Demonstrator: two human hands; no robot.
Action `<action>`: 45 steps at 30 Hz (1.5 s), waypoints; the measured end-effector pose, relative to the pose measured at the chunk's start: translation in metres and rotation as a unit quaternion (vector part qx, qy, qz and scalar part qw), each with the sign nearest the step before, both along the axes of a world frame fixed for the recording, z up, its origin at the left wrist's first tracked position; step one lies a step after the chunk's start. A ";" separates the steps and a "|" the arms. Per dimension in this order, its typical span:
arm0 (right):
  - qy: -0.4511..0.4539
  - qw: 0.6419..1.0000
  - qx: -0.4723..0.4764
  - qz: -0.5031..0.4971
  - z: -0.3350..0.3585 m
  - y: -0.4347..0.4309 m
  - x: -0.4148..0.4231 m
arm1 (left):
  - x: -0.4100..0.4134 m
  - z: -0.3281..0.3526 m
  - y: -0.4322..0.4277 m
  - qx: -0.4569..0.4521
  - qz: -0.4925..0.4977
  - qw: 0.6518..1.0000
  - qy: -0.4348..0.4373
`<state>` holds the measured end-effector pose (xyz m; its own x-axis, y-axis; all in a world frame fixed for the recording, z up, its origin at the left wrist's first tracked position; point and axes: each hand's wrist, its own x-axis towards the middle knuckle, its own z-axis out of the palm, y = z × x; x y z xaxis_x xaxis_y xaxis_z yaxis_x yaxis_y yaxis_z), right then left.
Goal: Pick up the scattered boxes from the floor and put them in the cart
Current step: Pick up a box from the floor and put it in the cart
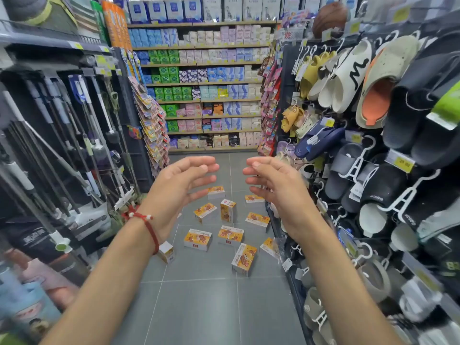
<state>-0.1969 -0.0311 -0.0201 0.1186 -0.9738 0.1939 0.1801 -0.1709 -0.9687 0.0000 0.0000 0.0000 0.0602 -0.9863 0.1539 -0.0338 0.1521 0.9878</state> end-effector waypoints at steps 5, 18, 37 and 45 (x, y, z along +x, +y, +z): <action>0.033 0.999 0.028 0.003 -0.020 -0.013 -0.025 | -0.024 -0.023 -0.014 0.036 -0.025 0.999 -0.019; 0.112 0.985 0.125 0.032 -0.099 -0.078 -0.048 | -0.039 -0.105 -0.084 0.114 -0.011 0.993 0.002; 0.153 0.958 0.241 0.002 -0.182 -0.359 0.061 | 0.072 -0.189 -0.410 0.240 -0.070 0.968 -0.021; 0.111 0.941 0.319 -0.029 -0.242 -0.481 0.056 | 0.064 -0.246 -0.539 0.322 -0.084 0.942 -0.049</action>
